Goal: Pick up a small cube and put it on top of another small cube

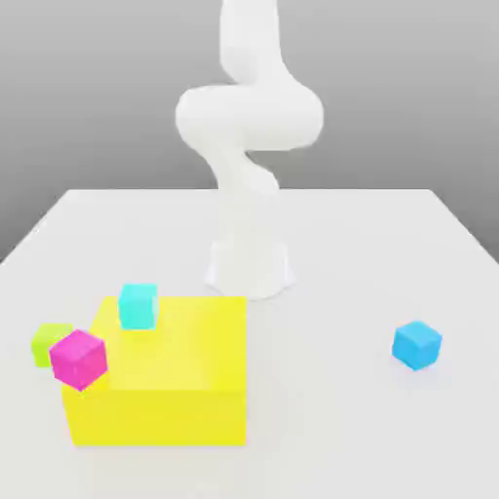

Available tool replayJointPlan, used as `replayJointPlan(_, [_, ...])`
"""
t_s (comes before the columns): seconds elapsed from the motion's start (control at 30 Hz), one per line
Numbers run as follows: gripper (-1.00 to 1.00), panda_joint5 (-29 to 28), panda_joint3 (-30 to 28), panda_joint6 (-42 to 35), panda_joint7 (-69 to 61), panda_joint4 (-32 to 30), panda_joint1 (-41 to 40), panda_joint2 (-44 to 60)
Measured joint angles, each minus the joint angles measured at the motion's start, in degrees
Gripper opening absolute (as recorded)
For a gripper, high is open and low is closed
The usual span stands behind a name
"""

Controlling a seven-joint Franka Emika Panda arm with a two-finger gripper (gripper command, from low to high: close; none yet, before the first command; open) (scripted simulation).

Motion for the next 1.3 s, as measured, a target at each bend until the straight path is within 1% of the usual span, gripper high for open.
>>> replayJointPlan(0.47, [0.00,1.1,-11.7,17.5,20.2,-14.9,-19.3,29.4])
replayJointPlan(0.57, [0.00,2.1,-14.8,21.2,23.9,-18.0,-22.8,35.7])
replayJointPlan(0.6, [0.00,2.6,-15.8,22.5,25.0,-19.0,-25.2,37.8])
replayJointPlan(0.7, [0.00,5.0,-17.7,26.2,27.4,-21.9,-28.6,44.2])
replayJointPlan(0.8, [0.00,10.7,-14.5,30.7,24.3,-21.6,-31.3,50.6])
replayJointPlan(0.9, [0.00,15.9,-8.4,35.5,20.5,-20.4,-36.2,56.8])
replayJointPlan(0.93, [-1.00,17.0,-6.7,36.8,19.6,-20.0,-37.7,58.5])
replayJointPlan(1.1, [-1.00,16.9,-6.6,36.9,19.8,-20.0,-37.8,58.5])
replayJointPlan(1.13, [-1.00,17.3,-5.7,37.6,19.5,-19.9,-38.6,59.3])
replayJointPlan(1.17, [-1.00,16.8,-6.3,37.1,19.8,-20.0,-38.1,58.7])
replayJointPlan(1.3, [-1.00,9.9,-11.3,31.7,25.1,-21.6,-34.7,51.7])
